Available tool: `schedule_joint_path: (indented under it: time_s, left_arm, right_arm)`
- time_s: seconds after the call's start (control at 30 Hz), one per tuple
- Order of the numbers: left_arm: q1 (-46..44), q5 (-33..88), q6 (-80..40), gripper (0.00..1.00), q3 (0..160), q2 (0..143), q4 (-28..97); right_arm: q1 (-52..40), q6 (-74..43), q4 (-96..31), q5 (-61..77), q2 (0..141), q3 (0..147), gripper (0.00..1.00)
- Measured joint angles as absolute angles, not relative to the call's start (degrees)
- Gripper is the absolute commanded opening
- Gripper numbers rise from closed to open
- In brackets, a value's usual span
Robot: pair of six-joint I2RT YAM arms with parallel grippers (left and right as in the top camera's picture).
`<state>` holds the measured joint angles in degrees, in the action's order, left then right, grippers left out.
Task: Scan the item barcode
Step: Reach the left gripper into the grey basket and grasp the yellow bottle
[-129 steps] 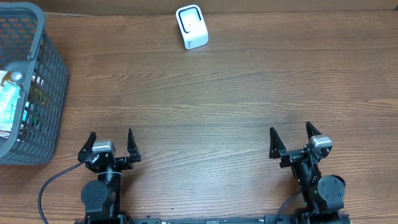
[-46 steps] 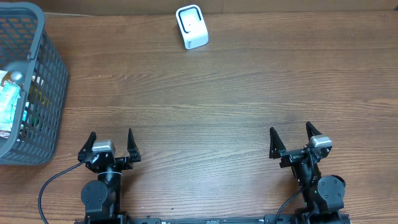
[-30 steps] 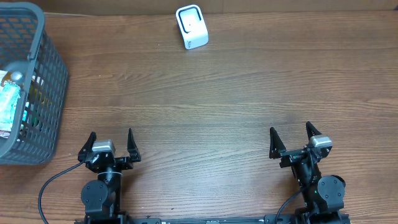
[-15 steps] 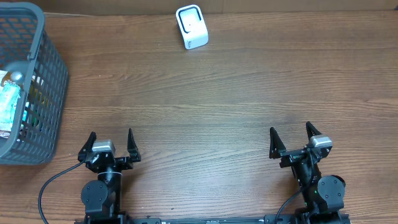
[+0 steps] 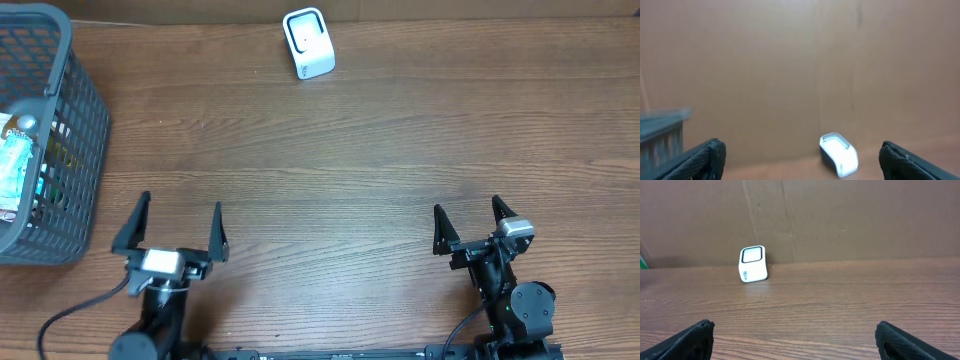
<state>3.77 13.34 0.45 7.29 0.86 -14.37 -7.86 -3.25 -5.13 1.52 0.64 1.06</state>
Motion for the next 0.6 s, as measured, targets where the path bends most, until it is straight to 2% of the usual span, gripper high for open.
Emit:
schedule_joint_path:
  time_s: [0.1, 0.27, 0.4, 0.6]
  left_arm:
    - [3.77, 14.02, 0.6, 0.99, 18.31, 1.1, -6.55]
    - [3.77, 10.0, 2.35, 1.0, 44.03, 10.61, 16.12]
    - [3.75, 8.47, 5.1, 1.0, 74.59, 30.96, 40.95]
    - [3.73, 9.47, 6.72, 1.0, 110.02, 60.45, 65.8]
  right_arm:
    - [-7.86, -3.27, -5.08, 1.52, 0.62, 1.06, 1.0]
    - [-7.86, -3.22, -5.13, 1.52, 0.58, 1.06, 1.0]
    - [-7.86, -3.25, -4.97, 1.52, 0.58, 1.06, 1.0]
    - [-7.86, -3.25, -5.06, 1.52, 0.58, 1.06, 1.0]
